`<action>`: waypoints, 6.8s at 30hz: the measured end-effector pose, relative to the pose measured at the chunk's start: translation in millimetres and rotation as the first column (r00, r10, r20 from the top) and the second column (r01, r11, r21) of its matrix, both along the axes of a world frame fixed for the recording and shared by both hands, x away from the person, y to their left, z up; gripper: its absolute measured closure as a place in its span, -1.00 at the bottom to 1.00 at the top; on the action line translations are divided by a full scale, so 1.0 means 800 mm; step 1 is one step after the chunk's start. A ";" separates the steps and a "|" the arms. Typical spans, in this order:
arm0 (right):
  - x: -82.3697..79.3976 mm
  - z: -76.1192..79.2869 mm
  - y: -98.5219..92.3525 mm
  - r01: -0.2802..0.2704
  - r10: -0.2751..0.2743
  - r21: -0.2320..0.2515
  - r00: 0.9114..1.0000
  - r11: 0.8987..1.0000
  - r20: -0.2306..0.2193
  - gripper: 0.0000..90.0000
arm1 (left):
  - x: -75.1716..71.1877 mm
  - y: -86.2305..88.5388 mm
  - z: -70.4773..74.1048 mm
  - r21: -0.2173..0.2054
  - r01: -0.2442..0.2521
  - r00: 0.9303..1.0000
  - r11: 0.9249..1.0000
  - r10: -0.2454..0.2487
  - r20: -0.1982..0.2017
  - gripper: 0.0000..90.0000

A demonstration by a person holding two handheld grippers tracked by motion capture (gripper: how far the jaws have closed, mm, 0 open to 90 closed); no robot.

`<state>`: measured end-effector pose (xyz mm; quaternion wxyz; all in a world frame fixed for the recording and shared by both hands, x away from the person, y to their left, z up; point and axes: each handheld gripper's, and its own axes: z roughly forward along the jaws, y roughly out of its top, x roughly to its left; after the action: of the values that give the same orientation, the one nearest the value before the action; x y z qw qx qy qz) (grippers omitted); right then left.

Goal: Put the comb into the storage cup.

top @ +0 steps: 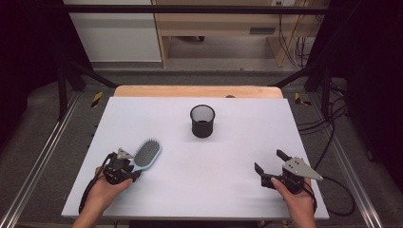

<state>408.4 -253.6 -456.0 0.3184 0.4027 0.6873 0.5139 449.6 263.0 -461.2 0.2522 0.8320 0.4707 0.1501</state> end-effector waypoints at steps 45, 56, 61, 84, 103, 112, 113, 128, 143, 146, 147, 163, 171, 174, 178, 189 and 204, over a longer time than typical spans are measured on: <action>0.002 -0.002 0.016 -0.024 0.023 -0.013 1.000 1.000 -0.010 -0.86 | 0.002 -0.008 0.011 -0.204 0.057 0.940 0.977 0.016 0.341 0.54; 0.000 0.000 0.013 -0.016 0.016 0.027 1.000 1.000 -0.005 -0.87 | -0.011 -0.024 0.015 -0.186 0.086 0.926 0.979 -0.010 0.376 0.54; -0.001 0.000 0.014 -0.022 0.022 0.040 1.000 0.999 -0.007 -0.87 | -0.017 -0.036 0.016 -0.197 0.109 0.924 0.974 -0.026 0.383 0.54; 0.020 0.030 0.121 -0.171 0.182 0.236 0.983 0.957 -0.029 -0.93 | -0.035 -0.067 0.031 -0.258 0.175 0.898 0.950 -0.047 0.438 0.54; 0.041 0.051 0.235 -0.297 0.340 0.383 0.939 0.875 -0.049 -0.93 | -0.039 -0.067 0.040 -0.306 0.203 0.883 0.930 -0.039 0.467 0.54; 0.047 0.044 0.259 -0.308 0.362 0.388 0.930 0.869 -0.072 -0.91 | -0.043 -0.077 0.039 -0.299 0.221 0.881 0.928 -0.059 0.469 0.54; 0.047 0.043 0.260 -0.306 0.362 0.389 0.929 0.869 -0.078 -0.91 | -0.044 -0.078 0.039 -0.300 0.223 0.881 0.928 -0.060 0.470 0.54; 0.061 0.044 0.266 -0.283 0.375 0.477 0.921 0.832 -0.108 -0.85 | -0.050 -0.093 0.040 -0.286 0.264 0.869 0.921 -0.099 0.485 0.54; 0.074 0.051 0.265 -0.268 0.415 0.574 0.899 0.773 -0.139 -0.56 | -0.056 -0.103 0.041 -0.274 0.297 0.850 0.915 -0.123 0.512 0.54; 0.076 0.052 0.264 -0.265 0.415 0.579 0.899 0.771 -0.140 -0.48 | -0.056 -0.105 0.040 -0.270 0.303 0.843 0.914 -0.125 0.523 0.54; 0.076 0.052 0.264 -0.265 0.415 0.579 0.899 0.771 -0.140 -0.48 | -0.056 -0.105 0.040 -0.270 0.303 0.843 0.914 -0.125 0.523 0.54; 0.078 0.053 0.262 -0.266 0.441 0.630 0.887 0.730 -0.137 -0.11 | -0.054 -0.101 0.037 -0.279 0.301 0.843 0.912 -0.118 0.524 0.54; 0.077 0.054 0.263 -0.279 0.451 0.635 0.884 0.721 -0.124 0.01 | -0.052 -0.100 0.035 -0.284 0.299 0.846 0.911 -0.115 0.520 0.54; 0.076 0.055 0.264 -0.283 0.454 0.630 0.882 0.723 -0.125 0.04 | -0.051 -0.099 0.034 -0.285 0.298 0.848 0.911 -0.115 0.517 0.54; 0.076 0.056 0.264 -0.288 0.458 0.628 0.880 0.723 -0.124 0.07 | -0.051 -0.099 0.032 -0.285 0.298 0.848 0.911 -0.116 0.517 0.54; 0.072 0.058 0.266 -0.279 0.440 0.621 0.890 0.732 -0.120 0.13 | -0.048 -0.098 0.029 -0.307 0.300 0.850 0.903 -0.106 0.516 0.53; 0.073 0.066 0.265 -0.246 0.390 0.599 0.913 0.762 -0.121 0.14 | -0.047 -0.089 0.034 -0.361 0.307 0.829 0.881 -0.061 0.556 0.19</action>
<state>467.1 -41.5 -402.9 0.0057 0.4145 0.5927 0.6906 411.8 192.0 -433.7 0.5647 0.7226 0.3193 0.2387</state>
